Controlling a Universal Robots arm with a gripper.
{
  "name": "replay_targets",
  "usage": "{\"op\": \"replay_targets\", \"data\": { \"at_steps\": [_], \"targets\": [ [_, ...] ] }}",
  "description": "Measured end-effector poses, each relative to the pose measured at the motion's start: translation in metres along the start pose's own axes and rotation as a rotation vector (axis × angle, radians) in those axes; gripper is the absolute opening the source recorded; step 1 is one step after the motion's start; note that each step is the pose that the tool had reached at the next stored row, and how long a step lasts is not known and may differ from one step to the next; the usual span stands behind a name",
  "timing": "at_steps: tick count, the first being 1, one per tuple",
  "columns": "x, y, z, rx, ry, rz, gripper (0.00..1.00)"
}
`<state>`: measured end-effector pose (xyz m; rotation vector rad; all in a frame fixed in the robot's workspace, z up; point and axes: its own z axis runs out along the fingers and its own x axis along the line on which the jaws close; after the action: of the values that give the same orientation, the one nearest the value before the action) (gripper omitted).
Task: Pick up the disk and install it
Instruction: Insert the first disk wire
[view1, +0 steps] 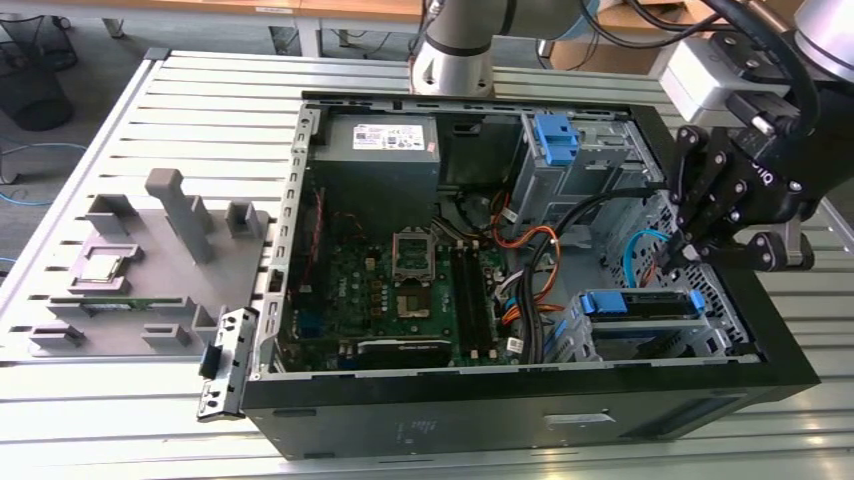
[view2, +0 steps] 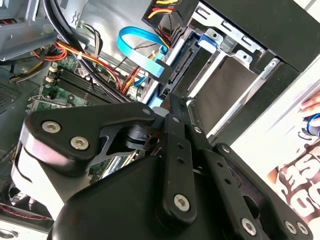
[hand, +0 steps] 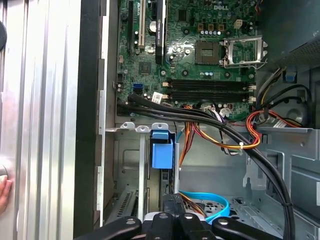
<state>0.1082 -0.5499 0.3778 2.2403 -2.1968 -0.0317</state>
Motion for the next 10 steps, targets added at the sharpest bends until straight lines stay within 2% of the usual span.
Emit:
{"op": "replay_targets", "data": {
  "at_steps": [10],
  "targets": [
    [-0.0077, -0.0001, -0.0025, 0.0000, -0.0004, 0.000, 0.11]
  ]
}}
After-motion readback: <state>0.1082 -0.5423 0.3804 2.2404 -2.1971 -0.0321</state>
